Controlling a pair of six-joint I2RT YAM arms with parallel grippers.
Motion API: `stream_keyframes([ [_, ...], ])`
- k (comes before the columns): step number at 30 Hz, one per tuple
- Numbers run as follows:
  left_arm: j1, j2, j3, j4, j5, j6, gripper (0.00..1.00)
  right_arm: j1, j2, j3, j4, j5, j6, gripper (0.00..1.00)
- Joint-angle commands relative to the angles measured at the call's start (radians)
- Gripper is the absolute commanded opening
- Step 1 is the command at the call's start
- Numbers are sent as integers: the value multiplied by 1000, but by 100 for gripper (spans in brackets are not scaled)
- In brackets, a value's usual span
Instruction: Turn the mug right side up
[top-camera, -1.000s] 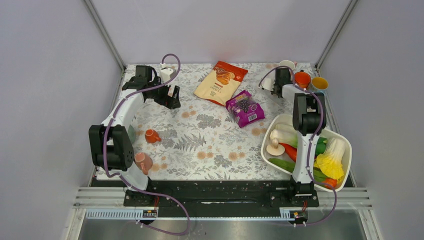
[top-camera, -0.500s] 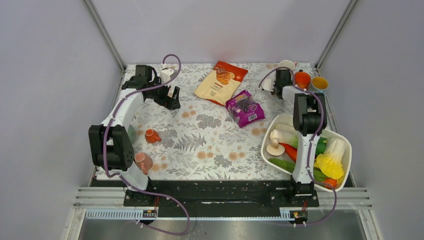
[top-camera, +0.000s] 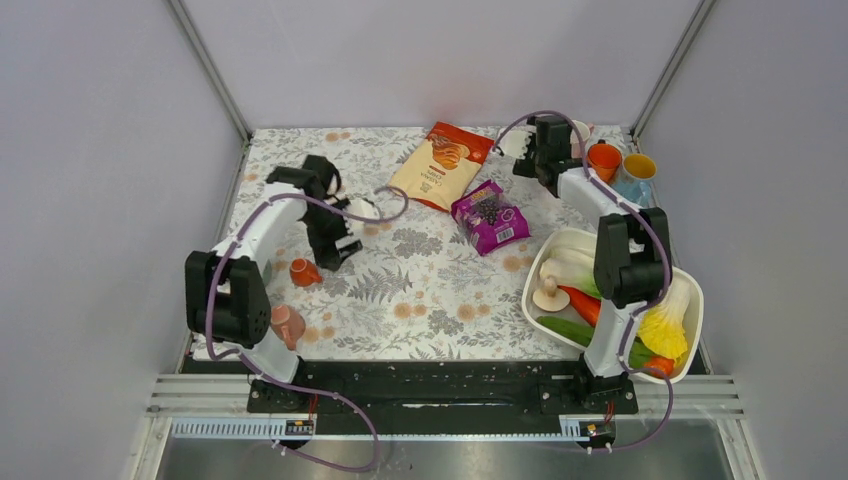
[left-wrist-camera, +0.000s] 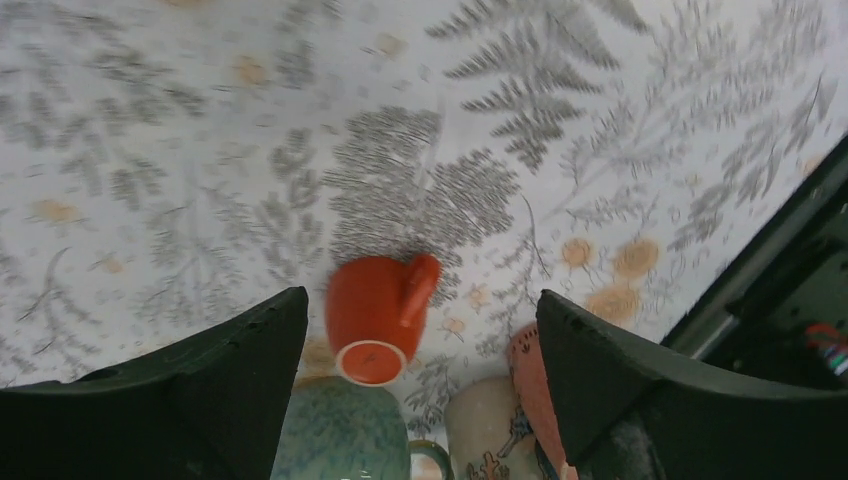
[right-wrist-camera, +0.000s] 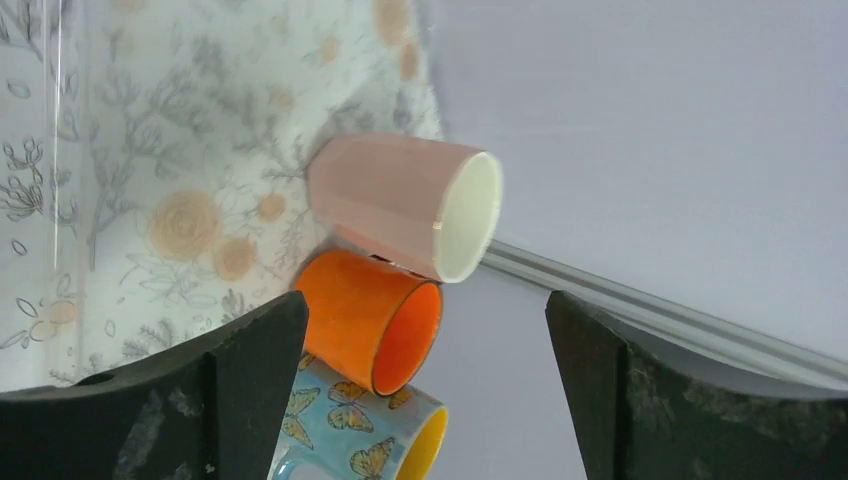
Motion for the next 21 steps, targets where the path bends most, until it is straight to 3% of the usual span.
stream_keyframes([
  [1,-72,-34,-142,-28,-246,249,82,17,-130,14,-24,-55,138,99],
  [4,-69,-10,-176,38,-318,299,63,30,-179,5,-24,-56,199,100],
  [8,-67,52,-164,60,-364,289,63,54,-233,-55,-19,-89,192,100],
  [14,-67,95,-217,11,-332,325,77,65,-252,-106,-8,-66,186,100],
  [18,-67,122,-271,94,-357,299,76,65,-261,-131,-8,-94,192,99],
  [21,-66,122,-326,192,-419,313,68,67,-267,-144,-10,-106,195,99],
])
